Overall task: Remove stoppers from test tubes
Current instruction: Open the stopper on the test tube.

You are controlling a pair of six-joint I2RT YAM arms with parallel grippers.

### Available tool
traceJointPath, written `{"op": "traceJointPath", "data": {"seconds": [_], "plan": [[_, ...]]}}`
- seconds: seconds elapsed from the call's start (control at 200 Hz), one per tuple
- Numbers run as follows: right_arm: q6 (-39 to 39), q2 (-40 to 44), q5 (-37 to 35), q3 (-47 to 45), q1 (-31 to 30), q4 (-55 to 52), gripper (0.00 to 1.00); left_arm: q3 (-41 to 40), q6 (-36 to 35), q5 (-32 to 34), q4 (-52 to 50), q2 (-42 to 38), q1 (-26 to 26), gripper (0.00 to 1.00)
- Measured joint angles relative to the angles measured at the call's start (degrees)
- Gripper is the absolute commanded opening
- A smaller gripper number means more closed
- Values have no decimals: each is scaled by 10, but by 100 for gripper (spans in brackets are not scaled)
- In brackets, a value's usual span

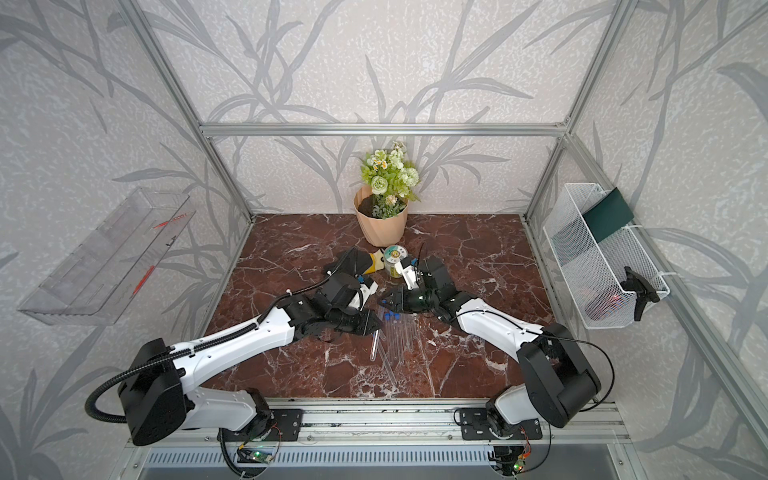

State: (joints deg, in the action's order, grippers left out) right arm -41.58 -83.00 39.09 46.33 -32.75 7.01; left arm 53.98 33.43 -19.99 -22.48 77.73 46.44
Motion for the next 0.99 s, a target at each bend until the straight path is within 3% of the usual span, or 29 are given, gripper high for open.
{"op": "traceJointPath", "data": {"seconds": [0.41, 0.995], "plan": [[-4, 0, 5, 0, 0, 4, 15, 0, 0, 0, 0, 0, 0, 0], [-29, -2, 2, 3, 1, 9, 7, 0, -4, 5, 0, 0, 0, 0]]}}
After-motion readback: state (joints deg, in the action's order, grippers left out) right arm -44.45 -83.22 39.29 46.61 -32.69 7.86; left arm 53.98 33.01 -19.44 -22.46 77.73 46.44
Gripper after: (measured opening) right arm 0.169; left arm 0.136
